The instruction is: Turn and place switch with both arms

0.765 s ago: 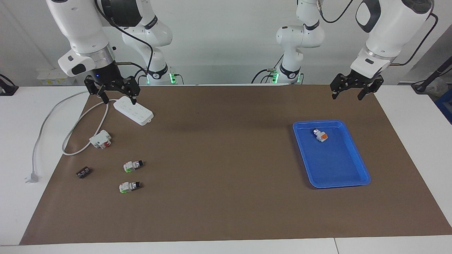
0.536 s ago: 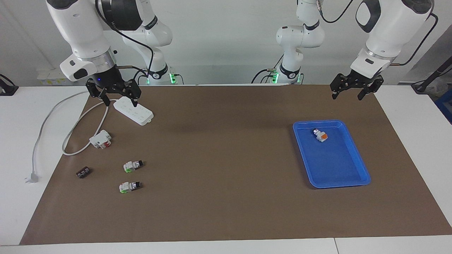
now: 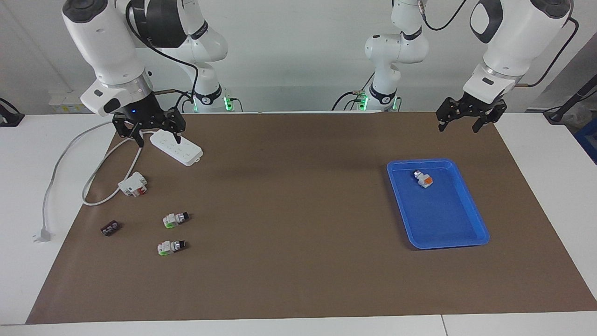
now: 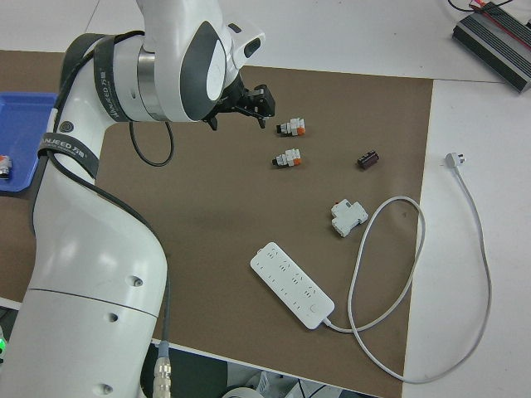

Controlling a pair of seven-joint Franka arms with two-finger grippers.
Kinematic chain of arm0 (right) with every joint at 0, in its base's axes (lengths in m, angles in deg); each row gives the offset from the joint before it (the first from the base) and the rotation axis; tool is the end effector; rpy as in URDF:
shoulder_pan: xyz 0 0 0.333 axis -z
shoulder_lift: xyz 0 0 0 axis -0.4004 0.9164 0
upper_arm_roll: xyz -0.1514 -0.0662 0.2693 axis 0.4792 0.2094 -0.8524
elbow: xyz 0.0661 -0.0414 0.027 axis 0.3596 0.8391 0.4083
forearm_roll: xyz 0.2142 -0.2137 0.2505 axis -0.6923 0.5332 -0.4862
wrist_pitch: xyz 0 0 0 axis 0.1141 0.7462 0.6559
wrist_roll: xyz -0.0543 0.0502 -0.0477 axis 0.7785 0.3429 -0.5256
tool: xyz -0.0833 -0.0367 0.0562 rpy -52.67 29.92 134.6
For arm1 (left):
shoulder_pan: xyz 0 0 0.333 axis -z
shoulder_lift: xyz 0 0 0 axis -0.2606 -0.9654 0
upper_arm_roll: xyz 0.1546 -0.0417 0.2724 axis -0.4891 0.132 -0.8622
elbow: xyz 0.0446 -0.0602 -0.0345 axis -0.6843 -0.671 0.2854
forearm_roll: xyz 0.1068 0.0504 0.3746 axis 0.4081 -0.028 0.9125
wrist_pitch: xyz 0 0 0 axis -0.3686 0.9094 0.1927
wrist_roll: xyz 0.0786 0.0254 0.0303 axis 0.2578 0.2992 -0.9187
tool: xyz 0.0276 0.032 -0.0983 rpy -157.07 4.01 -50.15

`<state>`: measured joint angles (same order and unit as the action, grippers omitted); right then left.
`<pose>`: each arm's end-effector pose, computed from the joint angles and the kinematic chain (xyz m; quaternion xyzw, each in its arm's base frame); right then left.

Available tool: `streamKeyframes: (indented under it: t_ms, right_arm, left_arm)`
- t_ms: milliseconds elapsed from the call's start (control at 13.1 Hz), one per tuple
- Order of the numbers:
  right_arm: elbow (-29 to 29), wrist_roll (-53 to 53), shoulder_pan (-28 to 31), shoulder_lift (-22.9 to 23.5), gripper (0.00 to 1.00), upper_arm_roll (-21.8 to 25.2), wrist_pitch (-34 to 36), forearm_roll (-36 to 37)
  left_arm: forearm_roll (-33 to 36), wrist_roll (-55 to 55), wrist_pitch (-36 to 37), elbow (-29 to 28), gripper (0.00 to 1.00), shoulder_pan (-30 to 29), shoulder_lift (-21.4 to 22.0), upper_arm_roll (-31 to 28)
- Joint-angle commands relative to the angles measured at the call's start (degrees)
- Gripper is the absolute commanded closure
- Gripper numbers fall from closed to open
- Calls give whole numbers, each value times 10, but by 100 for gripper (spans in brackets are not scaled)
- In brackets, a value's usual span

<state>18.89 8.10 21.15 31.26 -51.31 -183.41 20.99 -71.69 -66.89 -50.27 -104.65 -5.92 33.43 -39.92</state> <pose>0.5633 0.0236 0.5775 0.9922 0.1239 0.0152 0.0030 0.5393 -0.0311 0.6025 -0.9977 0.0673 0.0102 0.0033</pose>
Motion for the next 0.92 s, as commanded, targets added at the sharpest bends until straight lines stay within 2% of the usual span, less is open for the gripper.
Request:
streamKeyframes:
  t_ms: [0, 459, 842]
  right_arm:
    - [47, 154, 11, -10, 0, -2, -49, -16]
    - [47, 484, 22, 40, 0, -2, -95, -16]
    - [46, 740, 30, 93, 0, -3, -161, -16]
  left_arm:
    - [10, -7, -2, -21, 0, -2, 19, 3]
    - [10, -6, -2, -22, 0, -2, 19, 3]
    - [10, -7, -2, -21, 0, -2, 19, 3]
